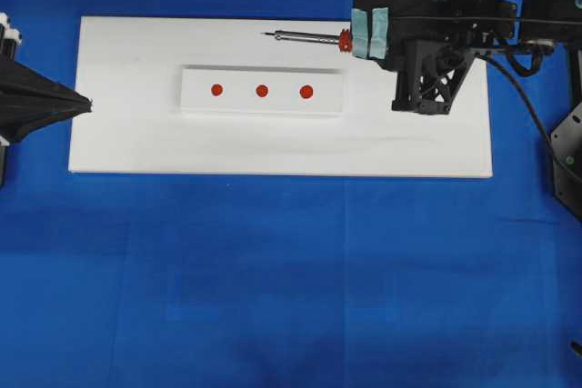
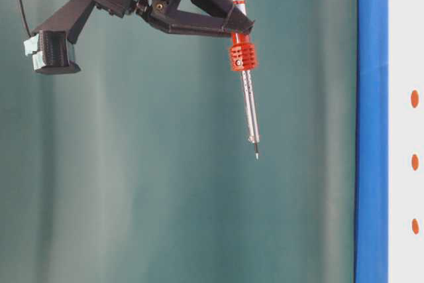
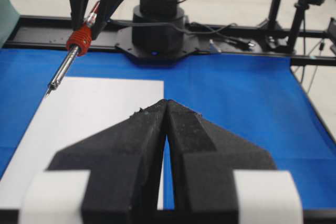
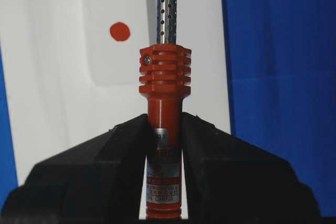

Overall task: Touch the tip of the soldering iron to the mark.
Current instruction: 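Lower the iron tip onto the right red dot again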

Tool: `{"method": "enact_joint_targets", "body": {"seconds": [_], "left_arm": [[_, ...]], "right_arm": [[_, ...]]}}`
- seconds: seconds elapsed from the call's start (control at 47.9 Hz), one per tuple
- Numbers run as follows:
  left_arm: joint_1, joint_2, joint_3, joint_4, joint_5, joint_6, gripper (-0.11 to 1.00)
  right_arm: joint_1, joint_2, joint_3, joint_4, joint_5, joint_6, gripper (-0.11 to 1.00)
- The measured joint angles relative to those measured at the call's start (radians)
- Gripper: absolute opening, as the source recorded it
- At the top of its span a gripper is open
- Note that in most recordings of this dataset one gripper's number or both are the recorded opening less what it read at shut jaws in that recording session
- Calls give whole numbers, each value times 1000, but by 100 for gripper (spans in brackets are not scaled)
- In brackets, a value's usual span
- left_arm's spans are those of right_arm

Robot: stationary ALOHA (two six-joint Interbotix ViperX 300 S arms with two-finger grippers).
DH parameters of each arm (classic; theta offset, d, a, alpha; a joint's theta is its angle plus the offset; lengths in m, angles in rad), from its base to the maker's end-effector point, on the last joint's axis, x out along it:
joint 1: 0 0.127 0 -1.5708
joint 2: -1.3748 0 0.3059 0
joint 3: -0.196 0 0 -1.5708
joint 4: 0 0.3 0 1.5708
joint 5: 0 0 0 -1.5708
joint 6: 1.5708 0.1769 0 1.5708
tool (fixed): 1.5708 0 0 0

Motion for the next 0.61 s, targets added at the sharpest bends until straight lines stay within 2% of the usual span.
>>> {"method": "enact_joint_targets", "body": {"seconds": [0.293,0.606], "left_arm": [[2,0,2,0,0,0,0],[0,-2,2,2,0,0,0]], "right_arm": [[0,-20,12,-2,9,2,6],[2,-129,115,0,12,6,6]]}}
